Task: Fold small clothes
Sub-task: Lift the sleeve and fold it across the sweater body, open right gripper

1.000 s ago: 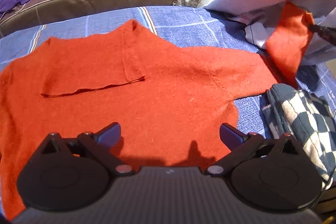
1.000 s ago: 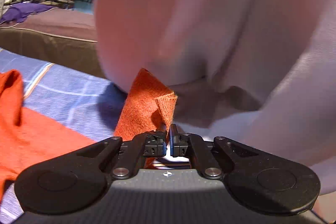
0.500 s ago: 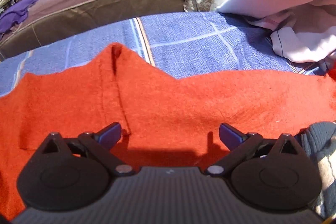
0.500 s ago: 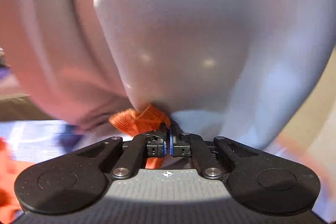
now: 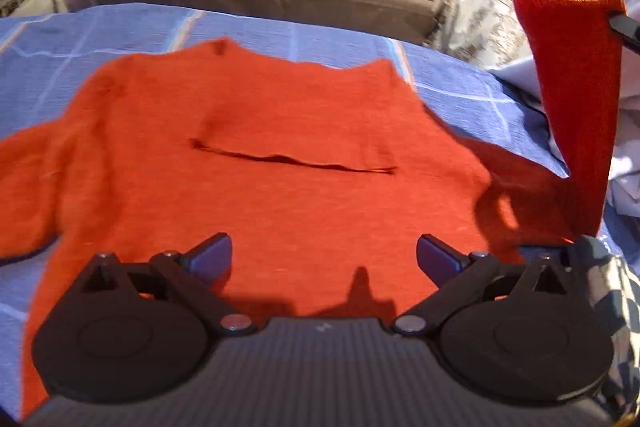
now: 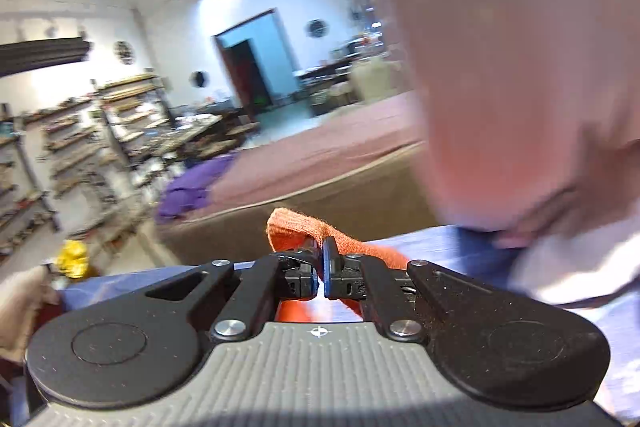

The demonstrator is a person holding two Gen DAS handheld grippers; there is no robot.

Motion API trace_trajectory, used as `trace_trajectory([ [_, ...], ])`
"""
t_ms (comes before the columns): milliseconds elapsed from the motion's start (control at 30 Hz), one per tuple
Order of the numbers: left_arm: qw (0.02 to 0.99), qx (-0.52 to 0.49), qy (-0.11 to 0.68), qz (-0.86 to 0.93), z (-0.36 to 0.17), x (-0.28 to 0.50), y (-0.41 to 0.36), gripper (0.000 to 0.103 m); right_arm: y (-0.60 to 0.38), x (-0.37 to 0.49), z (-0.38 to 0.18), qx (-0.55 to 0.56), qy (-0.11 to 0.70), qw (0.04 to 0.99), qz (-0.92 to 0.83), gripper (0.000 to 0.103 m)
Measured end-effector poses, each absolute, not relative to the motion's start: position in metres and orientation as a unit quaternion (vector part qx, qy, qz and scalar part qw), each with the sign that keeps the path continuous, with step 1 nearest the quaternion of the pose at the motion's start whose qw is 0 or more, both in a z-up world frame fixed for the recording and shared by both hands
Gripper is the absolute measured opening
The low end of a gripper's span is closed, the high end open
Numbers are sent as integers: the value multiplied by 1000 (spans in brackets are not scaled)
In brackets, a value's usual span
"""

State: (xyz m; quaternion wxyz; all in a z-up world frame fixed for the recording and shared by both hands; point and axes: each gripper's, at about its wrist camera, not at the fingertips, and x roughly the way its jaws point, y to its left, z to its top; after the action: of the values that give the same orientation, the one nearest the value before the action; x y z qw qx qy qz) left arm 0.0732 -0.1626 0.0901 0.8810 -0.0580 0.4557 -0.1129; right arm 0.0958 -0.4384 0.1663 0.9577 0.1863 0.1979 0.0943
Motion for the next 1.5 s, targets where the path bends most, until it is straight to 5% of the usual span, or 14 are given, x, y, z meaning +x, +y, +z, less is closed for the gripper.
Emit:
trace_trajectory([
  [400, 875, -126, 467, 20, 82, 23, 13, 102, -243, 127, 106, 135, 289, 918, 235, 4],
  [767, 874, -136, 467, -7, 75, 16, 15, 102, -229, 113, 102, 234, 324, 880, 255, 4],
  [1000, 867, -141, 478, -15, 67, 11, 14, 102, -209, 110, 124, 252, 257, 889, 282, 5],
  [1300, 861, -135, 491, -6, 60, 11, 13, 102, -179, 114, 79, 216, 363, 861, 285, 8],
  [1333, 860, -134, 493, -4, 59, 11, 13, 102, -173, 113, 78, 210, 366, 859, 292, 11],
  [1367, 860, -135, 493, -5, 60, 12, 14, 102, -173, 112, 78, 206, 369, 858, 292, 25],
  [1433, 862, -140, 487, -6, 63, 12, 14, 102, -181, 110, 78, 211, 364, 861, 286, 69],
  [1467, 863, -140, 485, -5, 65, 12, 14, 102, -190, 106, 79, 220, 355, 863, 284, 100],
  [1500, 865, -138, 483, -4, 67, 11, 13, 102, -198, 104, 81, 225, 347, 865, 283, 103],
])
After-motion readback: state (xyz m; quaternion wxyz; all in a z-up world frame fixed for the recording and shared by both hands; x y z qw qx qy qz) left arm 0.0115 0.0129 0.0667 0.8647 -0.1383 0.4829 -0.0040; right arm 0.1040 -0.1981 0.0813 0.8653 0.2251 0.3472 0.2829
